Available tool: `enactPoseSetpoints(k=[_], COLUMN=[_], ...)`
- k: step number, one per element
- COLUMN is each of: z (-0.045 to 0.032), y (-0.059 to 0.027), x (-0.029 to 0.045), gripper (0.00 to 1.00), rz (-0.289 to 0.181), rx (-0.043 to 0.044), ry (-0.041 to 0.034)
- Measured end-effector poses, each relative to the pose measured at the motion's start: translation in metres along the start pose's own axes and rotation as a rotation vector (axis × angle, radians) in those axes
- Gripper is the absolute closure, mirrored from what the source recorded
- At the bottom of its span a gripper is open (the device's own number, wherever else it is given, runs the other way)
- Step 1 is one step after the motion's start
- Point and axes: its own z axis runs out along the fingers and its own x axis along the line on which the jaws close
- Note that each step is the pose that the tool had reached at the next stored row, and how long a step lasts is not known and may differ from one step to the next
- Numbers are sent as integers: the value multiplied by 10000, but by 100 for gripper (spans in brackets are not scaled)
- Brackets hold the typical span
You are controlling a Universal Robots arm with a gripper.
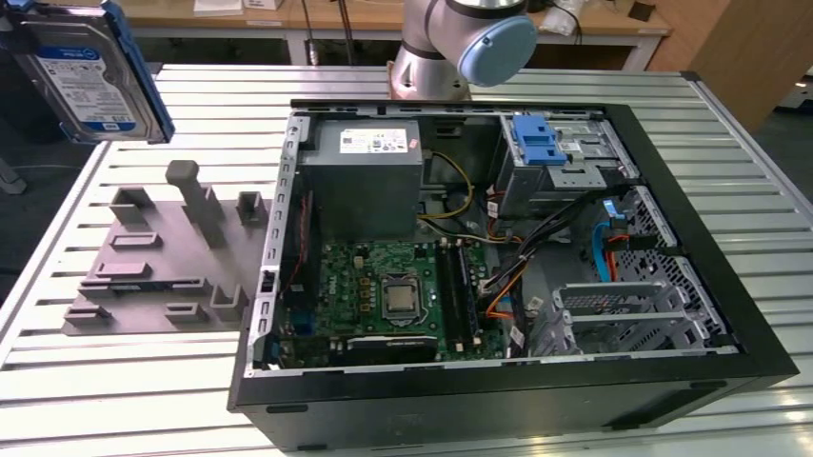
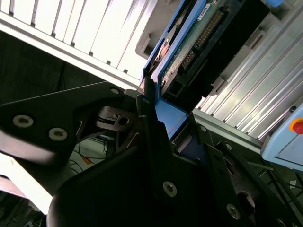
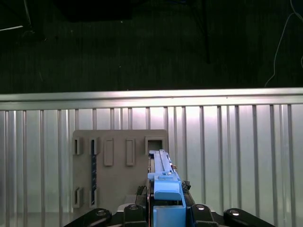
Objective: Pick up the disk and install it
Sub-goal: 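Pick up the disk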
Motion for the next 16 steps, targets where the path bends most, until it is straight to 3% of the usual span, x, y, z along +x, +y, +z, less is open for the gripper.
enactPoseSetpoints(k=[16], z=[-68], y=[1], x=[0], gripper=[64], rz=[0], rx=[0], ry=[0])
